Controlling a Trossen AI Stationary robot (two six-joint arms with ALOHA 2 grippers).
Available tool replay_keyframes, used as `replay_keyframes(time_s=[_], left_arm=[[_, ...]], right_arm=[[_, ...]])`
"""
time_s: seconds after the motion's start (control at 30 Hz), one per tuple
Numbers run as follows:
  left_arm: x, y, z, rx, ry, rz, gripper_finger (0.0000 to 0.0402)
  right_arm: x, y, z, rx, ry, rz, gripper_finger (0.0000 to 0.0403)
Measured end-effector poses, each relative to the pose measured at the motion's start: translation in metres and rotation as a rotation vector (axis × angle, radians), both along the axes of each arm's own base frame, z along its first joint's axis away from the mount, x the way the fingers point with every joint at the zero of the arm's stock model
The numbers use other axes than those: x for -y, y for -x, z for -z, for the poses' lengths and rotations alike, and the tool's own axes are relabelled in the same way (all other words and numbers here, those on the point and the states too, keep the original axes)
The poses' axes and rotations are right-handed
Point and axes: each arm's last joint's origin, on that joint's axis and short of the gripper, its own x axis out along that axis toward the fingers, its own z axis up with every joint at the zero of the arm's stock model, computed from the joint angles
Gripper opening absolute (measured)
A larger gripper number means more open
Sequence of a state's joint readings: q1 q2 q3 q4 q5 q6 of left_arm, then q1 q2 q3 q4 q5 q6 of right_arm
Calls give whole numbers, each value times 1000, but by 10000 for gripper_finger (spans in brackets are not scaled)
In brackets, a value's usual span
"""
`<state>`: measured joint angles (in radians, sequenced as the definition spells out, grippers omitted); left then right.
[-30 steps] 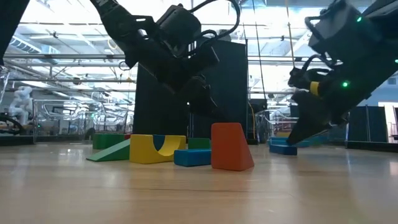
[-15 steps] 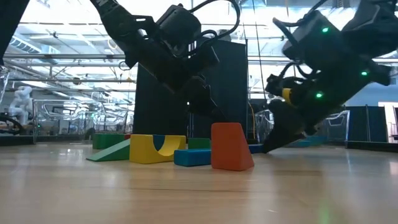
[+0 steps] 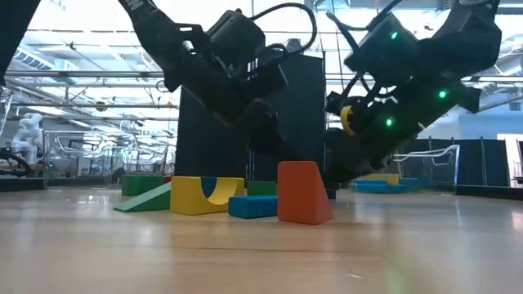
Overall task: Sort blocks by size
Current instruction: Put the blue rectangular block into the top right transparent bin
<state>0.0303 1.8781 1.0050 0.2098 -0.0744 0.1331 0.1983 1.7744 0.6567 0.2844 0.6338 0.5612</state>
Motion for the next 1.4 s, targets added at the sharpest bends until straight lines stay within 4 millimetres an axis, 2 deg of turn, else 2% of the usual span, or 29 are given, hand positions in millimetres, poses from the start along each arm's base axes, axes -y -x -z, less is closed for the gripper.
replay_keyframes(time_s=[0.33,0.6,0.73,0.9,1.13,1.4], left_arm=[[-2,-10,30,22,14,-23,309],[-7,-13,48,17,79,-93,309],[-7,-13,51,19,92,-105,302],[-7,-14,50,20,93,-104,263],[-7,-14,51,19,88,-114,176],[-8,-13,51,19,110,-149,103]], right_arm=[[-11,13,-33,61,24,37,0],[-14,18,-35,55,40,63,0],[-14,19,-34,50,38,67,0],[-14,20,-33,47,24,84,2],[-17,24,-30,18,23,91,22],[-27,30,-31,-7,150,84,23]])
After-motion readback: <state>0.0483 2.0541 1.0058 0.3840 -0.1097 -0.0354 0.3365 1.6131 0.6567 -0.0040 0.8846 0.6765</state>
